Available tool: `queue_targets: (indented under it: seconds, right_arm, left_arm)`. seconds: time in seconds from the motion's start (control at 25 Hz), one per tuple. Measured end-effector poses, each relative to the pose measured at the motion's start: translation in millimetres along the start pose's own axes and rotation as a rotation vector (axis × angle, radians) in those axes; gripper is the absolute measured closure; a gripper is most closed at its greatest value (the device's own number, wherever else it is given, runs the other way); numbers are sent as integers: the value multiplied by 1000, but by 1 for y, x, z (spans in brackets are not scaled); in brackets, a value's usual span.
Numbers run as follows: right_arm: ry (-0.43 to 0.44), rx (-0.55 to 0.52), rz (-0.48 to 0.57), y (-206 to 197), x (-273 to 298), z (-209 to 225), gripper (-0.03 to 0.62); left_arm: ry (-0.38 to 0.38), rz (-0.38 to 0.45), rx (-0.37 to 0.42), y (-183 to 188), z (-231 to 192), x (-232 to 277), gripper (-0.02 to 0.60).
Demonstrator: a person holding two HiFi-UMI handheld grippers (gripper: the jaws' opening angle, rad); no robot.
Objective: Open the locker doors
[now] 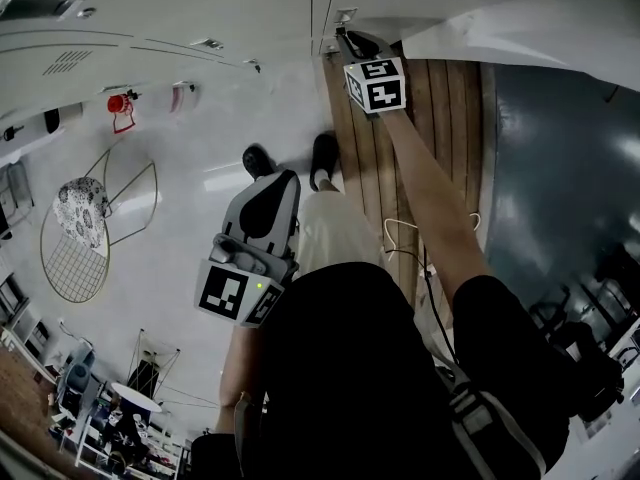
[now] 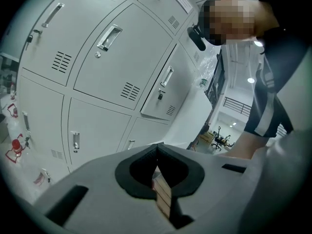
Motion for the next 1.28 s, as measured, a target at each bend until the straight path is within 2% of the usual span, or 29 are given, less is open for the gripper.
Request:
queue_targets:
  seconds: [0.6,1.28]
  right_arm:
    - [-36,-15,-4,9,35,6,475]
    - [-50,-51,-3,11,36,-2,473]
  left_arm:
    - [20,-19,-13,-9,-5,0,563]
    - [45,-13,-15,-9,-12,-17,563]
Point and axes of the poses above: the fingertips, and each gripper's own axes: x forward along the fingers, z to its right, y out of its top, the point moved 1 cm from there along -x, backward along the fingers, and after that the axes turned 15 degrees about x, right-handed, at the moved point
